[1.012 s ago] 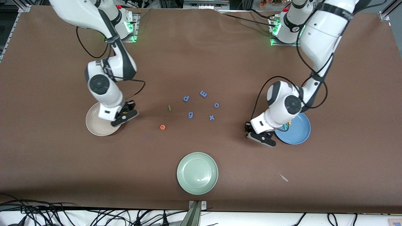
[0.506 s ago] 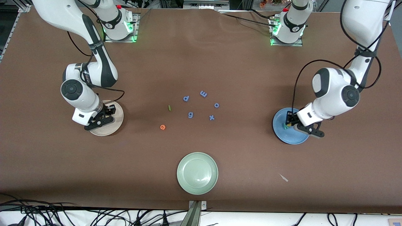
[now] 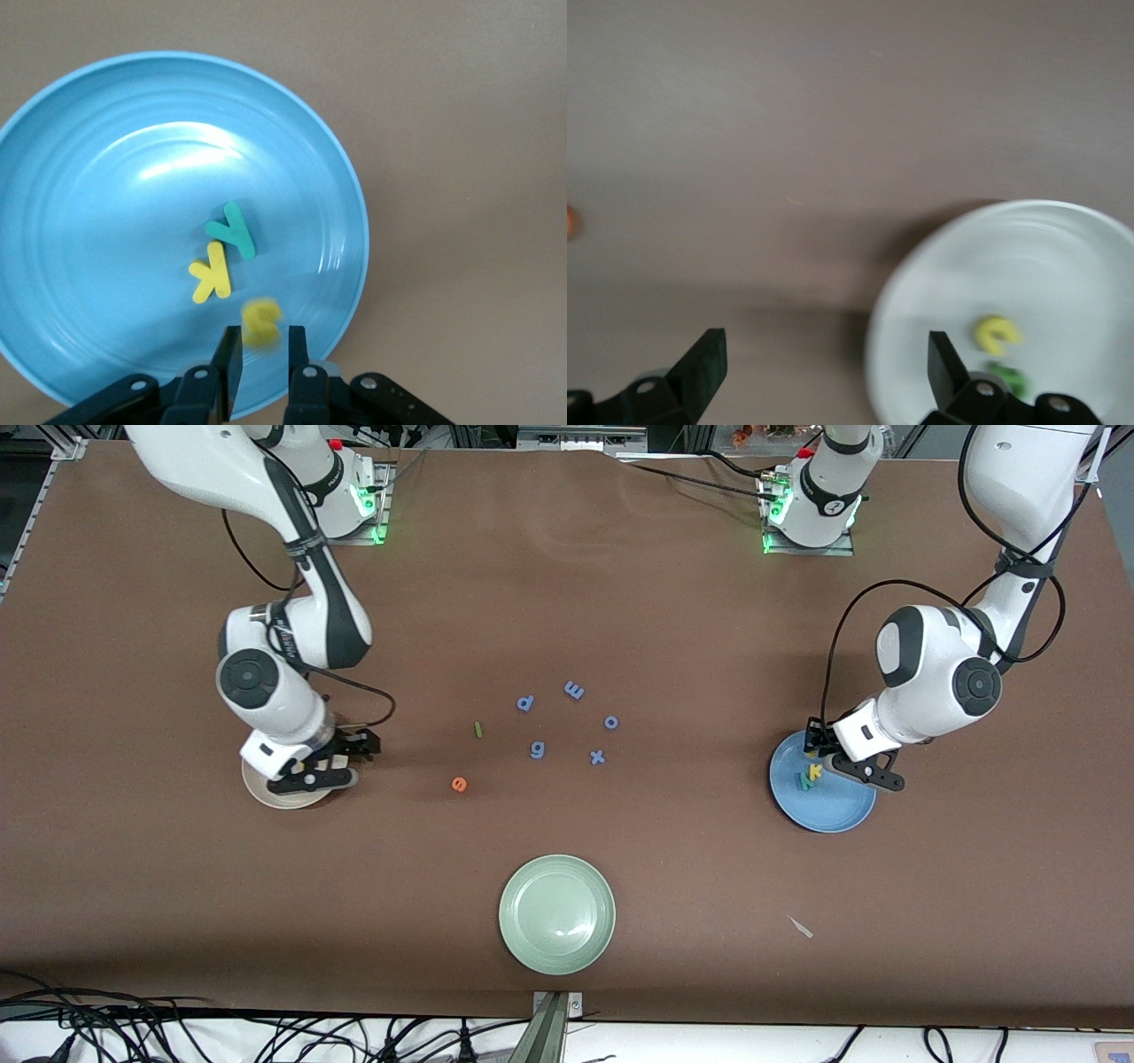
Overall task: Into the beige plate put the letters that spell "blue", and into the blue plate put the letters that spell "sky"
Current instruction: 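Raise the left gripper to rest while the right gripper grasps the orange 6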
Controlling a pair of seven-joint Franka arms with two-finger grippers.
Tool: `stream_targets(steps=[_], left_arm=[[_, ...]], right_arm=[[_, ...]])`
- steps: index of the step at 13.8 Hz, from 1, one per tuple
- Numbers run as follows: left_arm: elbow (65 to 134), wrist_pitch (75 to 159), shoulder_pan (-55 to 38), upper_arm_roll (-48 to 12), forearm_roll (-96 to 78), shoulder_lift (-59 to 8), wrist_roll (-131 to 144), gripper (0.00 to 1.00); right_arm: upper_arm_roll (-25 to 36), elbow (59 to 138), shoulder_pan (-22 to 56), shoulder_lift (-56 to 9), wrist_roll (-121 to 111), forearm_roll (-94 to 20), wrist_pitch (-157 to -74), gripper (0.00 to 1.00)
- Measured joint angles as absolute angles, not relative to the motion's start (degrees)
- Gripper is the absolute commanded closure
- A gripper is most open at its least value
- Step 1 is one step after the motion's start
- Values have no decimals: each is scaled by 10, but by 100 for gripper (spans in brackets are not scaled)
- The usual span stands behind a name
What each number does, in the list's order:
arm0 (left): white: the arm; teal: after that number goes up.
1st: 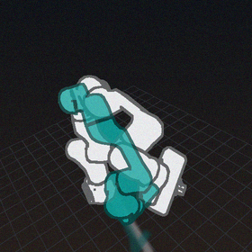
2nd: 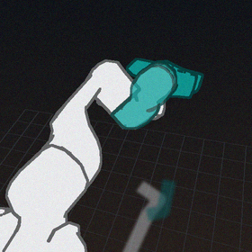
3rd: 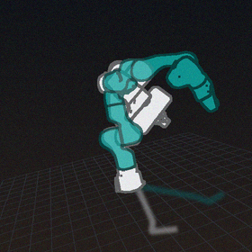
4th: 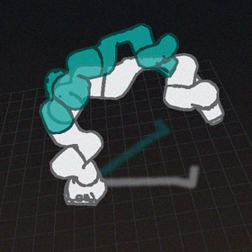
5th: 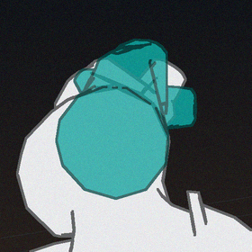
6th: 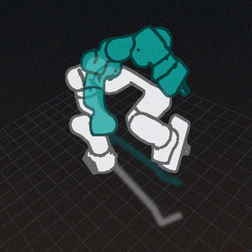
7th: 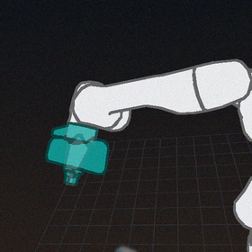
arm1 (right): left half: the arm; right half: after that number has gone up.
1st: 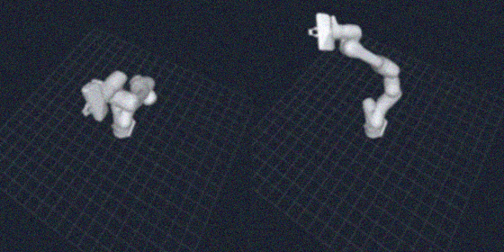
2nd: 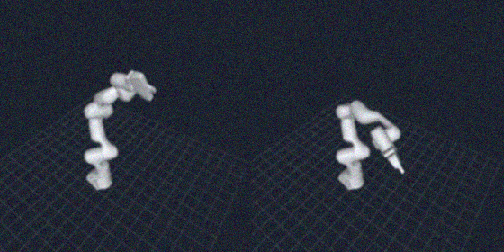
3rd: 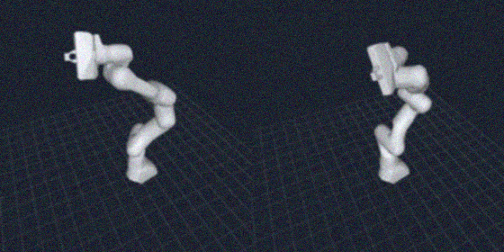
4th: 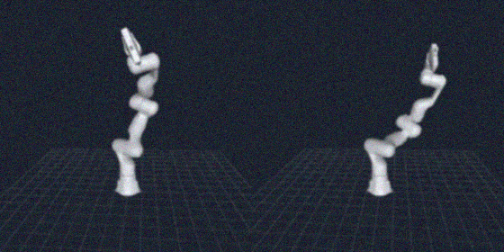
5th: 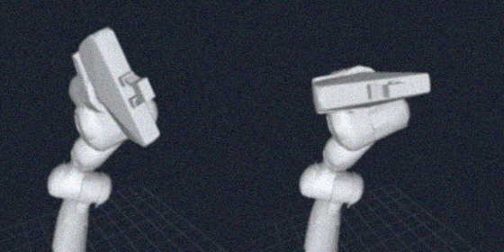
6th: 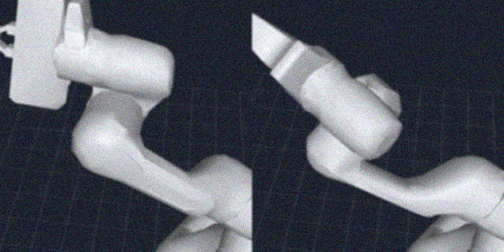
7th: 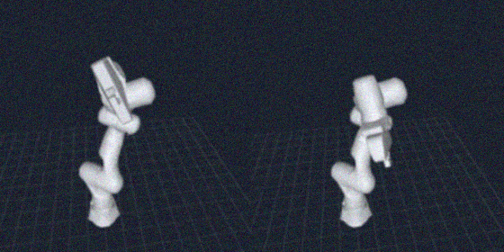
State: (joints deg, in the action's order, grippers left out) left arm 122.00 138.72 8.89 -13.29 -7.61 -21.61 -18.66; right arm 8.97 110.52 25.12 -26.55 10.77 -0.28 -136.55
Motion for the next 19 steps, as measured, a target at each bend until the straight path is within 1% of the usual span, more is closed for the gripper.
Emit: stream_targets(steps=[5, 9, 11, 12, 14, 15, 16, 17, 19], left_arm=[[1220, 1389, 88, -135, -76, -216, -188, 0], [1220, 1361, 91, -134, -76, -191, -188, 0], [1216, 1361, 91, -134, -76, -158, -188, 0], [1214, 1358, 91, -134, -76, -135, -188, 0], [1212, 1321, 89, -134, -76, -80, -181, 0], [1209, 1288, 86, -134, -76, -49, -168, 0], [1203, 1246, 75, -130, -74, -19, -149, 0], [1189, 1200, 62, -123, -60, 6, -126, 0], [1120, 1090, 47, -110, -21, 36, -88, 0]], right_arm=[[18, 1000, 263, -358, 305, -24, -1363, 0], [2, 934, 265, -421, 358, -61, -1363, 0], [1, 913, 272, -442, 374, -63, -1363, 1], [0, 904, 276, -449, 380, -63, -1363, 8], [1, 896, 278, -456, 382, -65, -1363, 32], [1, 895, 277, -457, 382, -65, -1362, 42], [1, 894, 277, -457, 382, -66, -1361, 43], [3, 893, 277, -457, 382, -66, -1359, 50], [3, 891, 275, -457, 382, -66, -1357, 61]])
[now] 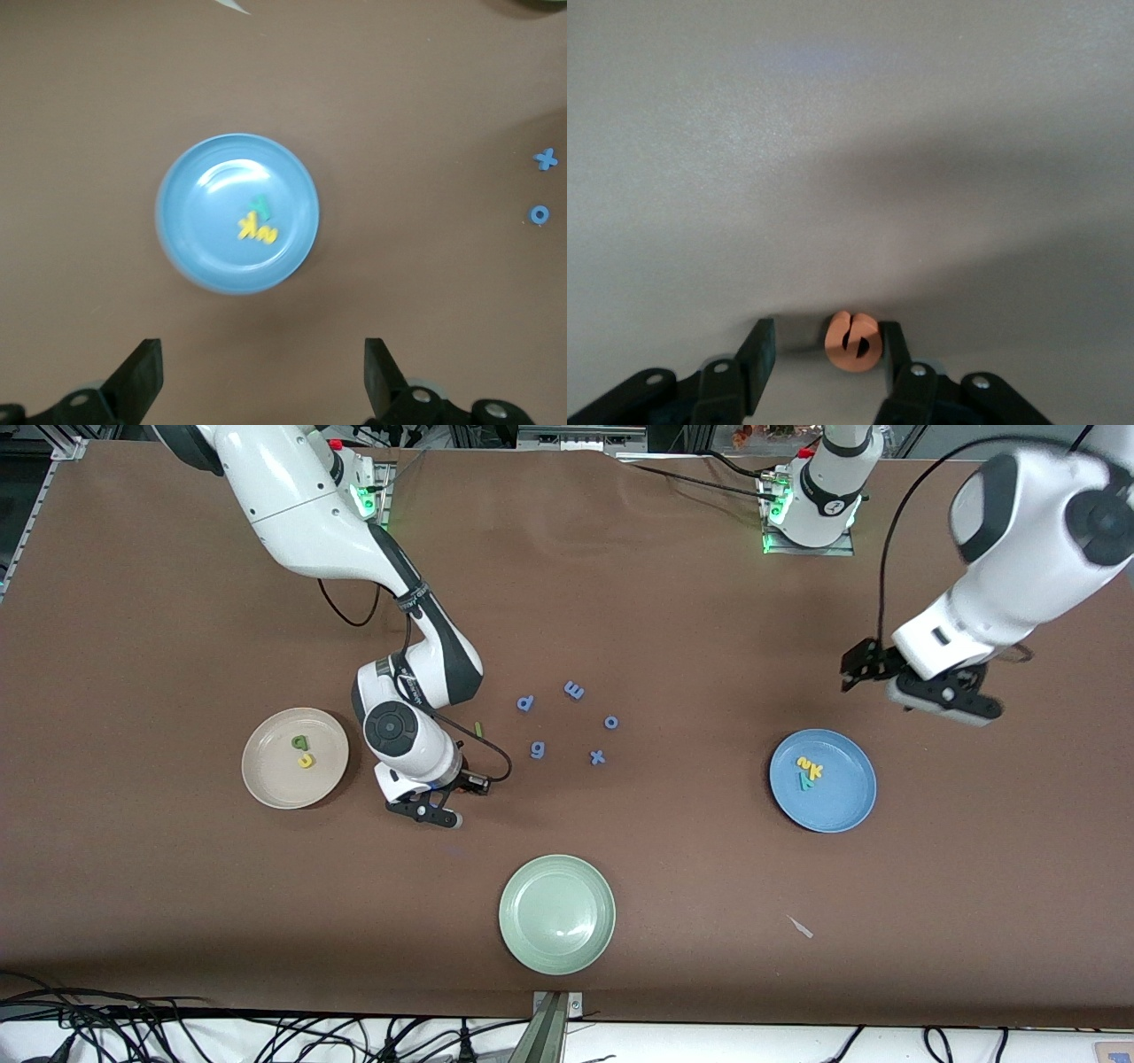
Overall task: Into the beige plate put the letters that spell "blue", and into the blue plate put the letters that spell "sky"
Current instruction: 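Raise the left gripper to rest while the right gripper grasps the orange 6, then carry the orange 6 with the right gripper and drop it on the beige plate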
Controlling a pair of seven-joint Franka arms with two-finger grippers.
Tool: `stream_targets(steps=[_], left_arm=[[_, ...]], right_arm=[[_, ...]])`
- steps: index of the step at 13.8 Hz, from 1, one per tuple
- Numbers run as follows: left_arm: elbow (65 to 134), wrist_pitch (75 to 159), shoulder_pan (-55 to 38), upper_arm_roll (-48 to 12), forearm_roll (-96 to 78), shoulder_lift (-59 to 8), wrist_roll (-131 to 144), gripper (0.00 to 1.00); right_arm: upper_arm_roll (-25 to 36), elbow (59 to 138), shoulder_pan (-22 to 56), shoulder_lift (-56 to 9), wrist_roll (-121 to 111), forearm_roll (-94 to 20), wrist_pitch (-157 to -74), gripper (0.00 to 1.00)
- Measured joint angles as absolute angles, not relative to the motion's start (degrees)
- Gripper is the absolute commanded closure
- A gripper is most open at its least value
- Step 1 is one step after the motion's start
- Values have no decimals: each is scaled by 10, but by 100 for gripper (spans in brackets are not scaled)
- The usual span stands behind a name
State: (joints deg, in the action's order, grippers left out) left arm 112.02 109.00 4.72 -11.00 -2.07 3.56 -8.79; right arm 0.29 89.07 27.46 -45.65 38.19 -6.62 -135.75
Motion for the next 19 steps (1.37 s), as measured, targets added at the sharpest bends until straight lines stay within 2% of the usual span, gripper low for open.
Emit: stream_targets(steps=[3, 6, 8, 11, 13, 19], left_arm=[[1002, 945, 39, -92, 14, 42, -56, 0], [949, 884, 50, -82, 18, 40, -44, 0], [942, 875, 57, -81, 18, 37, -12, 0], [941, 875, 56, -82, 9, 31, 48, 0], [938, 875, 57, -78, -16, 31, 64, 0], [930, 875, 60, -73, -24, 29, 65, 0]], right_arm=[[4, 890, 273, -455, 382, -67, -1355, 77], [4, 890, 273, -455, 382, -67, -1355, 88], [5, 885, 273, -455, 382, -67, -1335, 90], [15, 841, 268, -447, 331, -66, -1217, 90], [38, 842, 252, -416, 235, -66, -1155, 90], [152, 985, 230, -301, -29, -66, -1140, 90]])
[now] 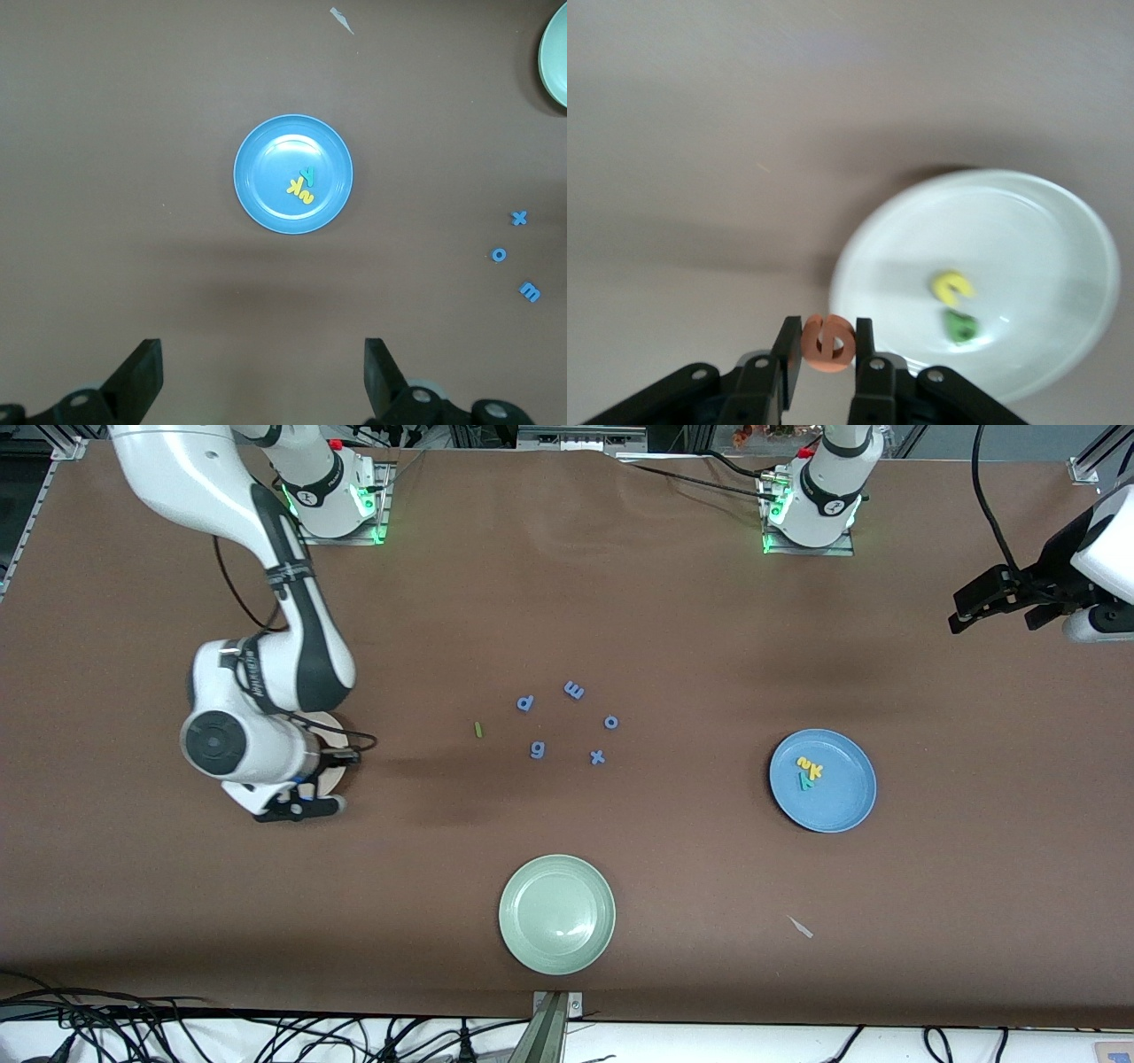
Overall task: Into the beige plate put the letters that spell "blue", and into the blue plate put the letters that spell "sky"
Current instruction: 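Carry the orange 6 with the right gripper and drop it on the beige plate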
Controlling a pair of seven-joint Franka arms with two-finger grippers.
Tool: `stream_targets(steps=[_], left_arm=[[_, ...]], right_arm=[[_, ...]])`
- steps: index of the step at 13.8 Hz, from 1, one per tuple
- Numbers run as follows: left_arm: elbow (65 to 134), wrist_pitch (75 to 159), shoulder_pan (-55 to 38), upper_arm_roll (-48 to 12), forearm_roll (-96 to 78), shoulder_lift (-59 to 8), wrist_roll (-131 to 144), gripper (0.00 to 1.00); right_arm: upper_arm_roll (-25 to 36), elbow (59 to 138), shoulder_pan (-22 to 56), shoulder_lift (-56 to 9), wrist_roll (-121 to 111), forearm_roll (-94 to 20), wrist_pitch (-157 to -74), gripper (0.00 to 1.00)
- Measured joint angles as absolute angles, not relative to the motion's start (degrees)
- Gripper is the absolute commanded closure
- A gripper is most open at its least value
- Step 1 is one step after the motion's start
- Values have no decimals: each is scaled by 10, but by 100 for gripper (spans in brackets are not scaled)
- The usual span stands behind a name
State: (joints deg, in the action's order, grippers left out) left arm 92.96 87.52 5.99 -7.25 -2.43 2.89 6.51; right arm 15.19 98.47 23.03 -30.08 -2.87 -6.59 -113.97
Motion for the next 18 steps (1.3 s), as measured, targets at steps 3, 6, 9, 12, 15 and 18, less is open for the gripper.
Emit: stream_targets(steps=[3, 6, 9, 12, 15, 18], left_arm=[[929, 875, 60, -73, -24, 26, 65, 0], [928, 875, 60, -73, -24, 26, 65, 0], [928, 875, 60, -74, -24, 26, 65, 0], [928, 875, 60, -74, -24, 26, 65, 0], [928, 875, 60, -74, -23, 25, 54, 0], [927, 875, 60, -73, -21, 25, 38, 0]], right_arm=[[182, 1076, 229, -285, -92, -67, -1230, 51], [186, 1127, 231, -277, -113, -67, -1279, 0], [182, 1101, 239, -259, -113, -67, -1227, 0], [148, 1074, 251, -251, -92, -70, -1208, 0], [93, 1071, 268, -251, -21, -71, -1216, 0], [52, 1071, 282, -260, 25, -71, -1256, 0]])
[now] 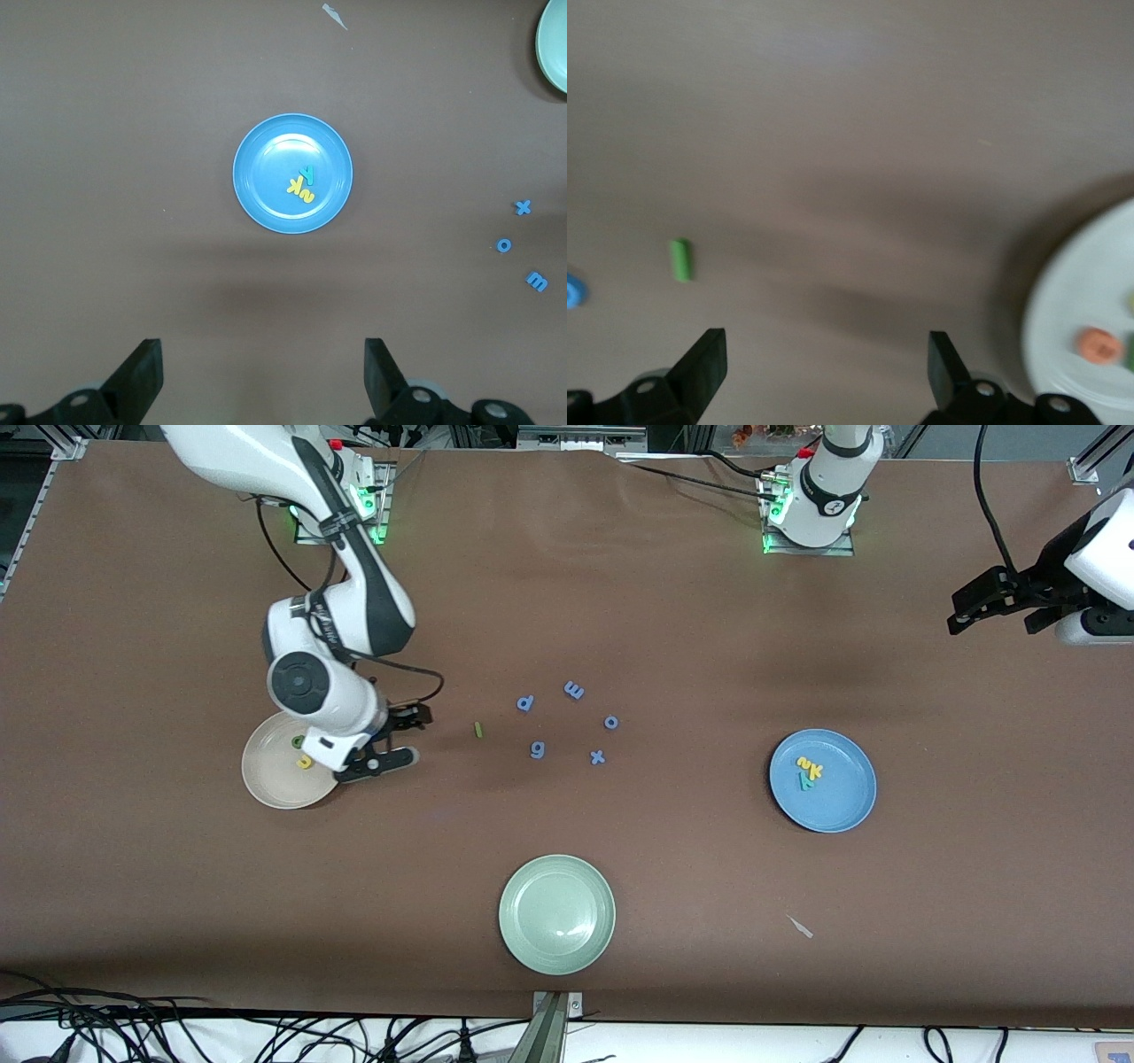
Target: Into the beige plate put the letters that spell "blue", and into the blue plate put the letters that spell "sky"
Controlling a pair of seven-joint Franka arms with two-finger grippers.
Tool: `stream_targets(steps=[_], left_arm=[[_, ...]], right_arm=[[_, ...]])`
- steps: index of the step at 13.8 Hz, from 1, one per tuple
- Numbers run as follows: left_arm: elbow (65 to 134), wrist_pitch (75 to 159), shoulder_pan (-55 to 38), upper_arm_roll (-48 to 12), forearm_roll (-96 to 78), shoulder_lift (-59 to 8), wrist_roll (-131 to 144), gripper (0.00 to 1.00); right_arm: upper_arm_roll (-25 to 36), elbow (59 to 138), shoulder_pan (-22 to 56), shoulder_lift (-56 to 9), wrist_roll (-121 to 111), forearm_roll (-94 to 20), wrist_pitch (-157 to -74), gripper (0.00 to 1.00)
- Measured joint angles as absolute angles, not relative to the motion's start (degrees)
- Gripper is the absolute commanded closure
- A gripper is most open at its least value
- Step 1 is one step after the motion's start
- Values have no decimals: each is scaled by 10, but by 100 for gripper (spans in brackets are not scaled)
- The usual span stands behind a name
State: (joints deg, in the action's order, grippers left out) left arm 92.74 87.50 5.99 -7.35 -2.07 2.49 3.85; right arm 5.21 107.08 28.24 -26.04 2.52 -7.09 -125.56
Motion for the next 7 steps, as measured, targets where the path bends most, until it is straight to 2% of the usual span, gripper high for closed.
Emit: stream_targets(steps=[7], left_arm=[[927, 875, 60, -73, -20, 24, 33, 0]], right_arm=[[40, 1072, 360, -325, 145, -72, -1368, 0]])
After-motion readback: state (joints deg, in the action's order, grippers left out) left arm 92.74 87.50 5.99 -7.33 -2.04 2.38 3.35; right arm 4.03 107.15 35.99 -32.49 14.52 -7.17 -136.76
